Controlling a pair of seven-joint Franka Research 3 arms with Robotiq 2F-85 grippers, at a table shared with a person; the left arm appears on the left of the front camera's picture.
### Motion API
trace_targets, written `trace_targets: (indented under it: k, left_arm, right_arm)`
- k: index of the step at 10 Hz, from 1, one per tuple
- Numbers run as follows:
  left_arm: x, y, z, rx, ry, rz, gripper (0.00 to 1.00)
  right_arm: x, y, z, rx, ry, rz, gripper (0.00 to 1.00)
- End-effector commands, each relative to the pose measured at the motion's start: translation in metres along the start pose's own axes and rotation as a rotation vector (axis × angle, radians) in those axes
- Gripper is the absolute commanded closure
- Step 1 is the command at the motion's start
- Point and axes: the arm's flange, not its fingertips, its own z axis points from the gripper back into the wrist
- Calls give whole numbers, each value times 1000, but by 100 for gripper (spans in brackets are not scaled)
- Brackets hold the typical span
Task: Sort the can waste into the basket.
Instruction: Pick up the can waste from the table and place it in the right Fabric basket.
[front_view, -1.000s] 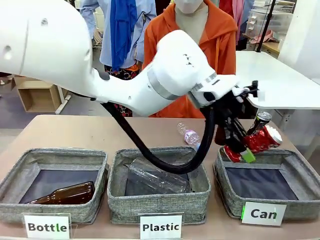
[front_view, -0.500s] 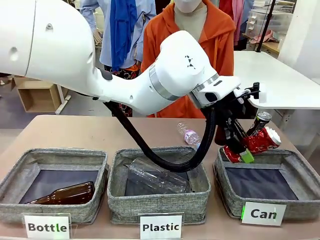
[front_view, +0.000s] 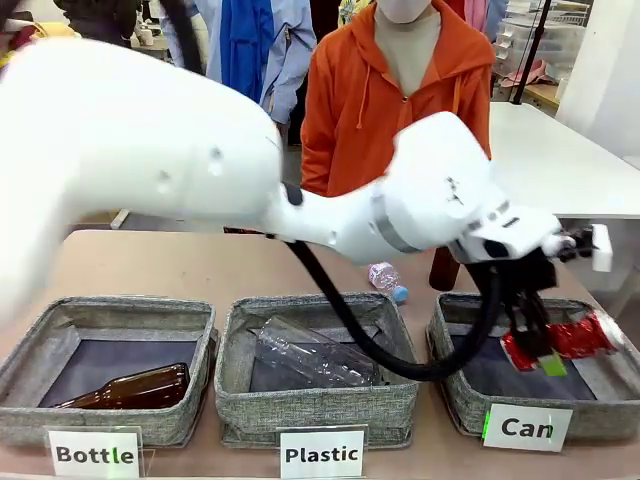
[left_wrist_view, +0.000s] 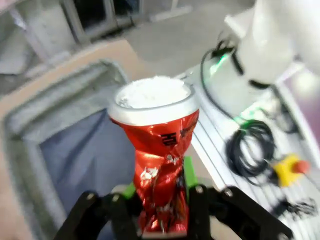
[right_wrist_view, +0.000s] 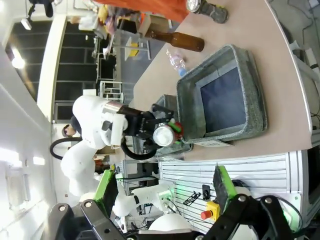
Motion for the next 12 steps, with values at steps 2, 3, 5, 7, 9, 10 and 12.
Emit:
trace_targets:
  k: [2, 3, 5, 7, 9, 10, 12]
  left_arm:
    - [32, 35, -6, 53, 68, -4, 70]
    - [31, 38, -8, 59, 77, 8, 70]
    - [28, 40, -12, 61, 89, 21, 70]
    - [28, 41, -15, 59, 102, 4, 13]
    - [28, 40, -14, 61, 96, -1, 0]
    - [28, 40, -12, 68, 100, -4, 0]
    - [28, 39, -8, 73, 87, -7, 0]
  right_arm:
    - [-2, 2, -1, 10, -18, -12, 0]
    - [-2, 2, -1, 10, -18, -12, 0]
    - [-2, 2, -1, 10, -18, -12, 0]
    - [-2, 2, -1, 10, -18, -12, 0]
    - [-2, 2, -1, 10, -18, -12, 0]
    - [-2, 2, -1, 10, -18, -12, 0]
    - [-2, 2, -1, 10, -18, -12, 0]
